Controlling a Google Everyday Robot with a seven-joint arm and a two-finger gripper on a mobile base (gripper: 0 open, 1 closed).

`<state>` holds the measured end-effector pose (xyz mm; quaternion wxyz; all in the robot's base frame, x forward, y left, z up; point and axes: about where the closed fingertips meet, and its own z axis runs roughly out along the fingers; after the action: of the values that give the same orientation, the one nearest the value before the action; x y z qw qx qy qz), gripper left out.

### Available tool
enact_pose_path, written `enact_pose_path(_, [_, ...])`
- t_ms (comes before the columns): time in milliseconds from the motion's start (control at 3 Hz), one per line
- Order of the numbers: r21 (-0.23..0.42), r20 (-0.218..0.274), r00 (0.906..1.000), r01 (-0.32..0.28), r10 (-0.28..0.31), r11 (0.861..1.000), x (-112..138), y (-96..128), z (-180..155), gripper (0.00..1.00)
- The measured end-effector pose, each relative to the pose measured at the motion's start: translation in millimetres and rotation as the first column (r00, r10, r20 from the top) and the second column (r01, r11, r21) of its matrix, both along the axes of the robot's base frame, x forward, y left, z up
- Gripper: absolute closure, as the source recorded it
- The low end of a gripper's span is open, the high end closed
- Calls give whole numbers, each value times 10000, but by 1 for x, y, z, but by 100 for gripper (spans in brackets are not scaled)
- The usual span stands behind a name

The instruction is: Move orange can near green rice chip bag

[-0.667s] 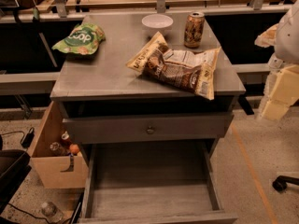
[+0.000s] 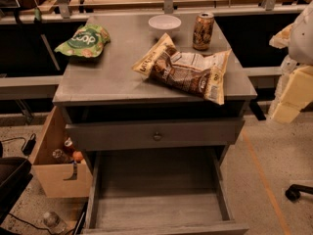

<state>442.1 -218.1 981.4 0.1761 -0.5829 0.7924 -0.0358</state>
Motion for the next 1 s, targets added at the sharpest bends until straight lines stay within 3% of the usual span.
enact_pose_path(333, [2246,648,9859,1364,-1544,9649,39,-32,-9,0])
enact_pose_path(667, [4076,1774,9598,1295,-2175,9039,89,-47,-8,0])
enact_pose_path(1000, [5542,3396,9077,185,-2464,8322,150,-51,14,0])
